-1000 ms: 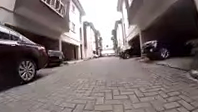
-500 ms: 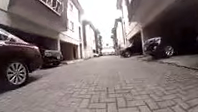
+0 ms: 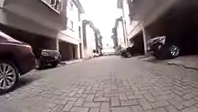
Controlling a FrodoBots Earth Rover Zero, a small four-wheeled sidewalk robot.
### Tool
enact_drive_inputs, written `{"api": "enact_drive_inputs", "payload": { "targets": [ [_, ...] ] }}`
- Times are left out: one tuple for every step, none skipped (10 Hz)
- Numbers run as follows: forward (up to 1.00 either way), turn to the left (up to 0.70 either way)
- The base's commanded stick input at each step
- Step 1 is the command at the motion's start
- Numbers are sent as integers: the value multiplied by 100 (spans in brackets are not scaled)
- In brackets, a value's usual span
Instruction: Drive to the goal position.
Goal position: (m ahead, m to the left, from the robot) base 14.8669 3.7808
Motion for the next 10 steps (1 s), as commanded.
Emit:
{"api": "enact_drive_inputs", "payload": {
  "targets": [
    [70,0],
    [70,0],
    [70,0],
    [70,0],
    [70,0],
    [70,0],
    [70,0],
    [70,0],
    [70,0],
    [70,0]
  ]
}}
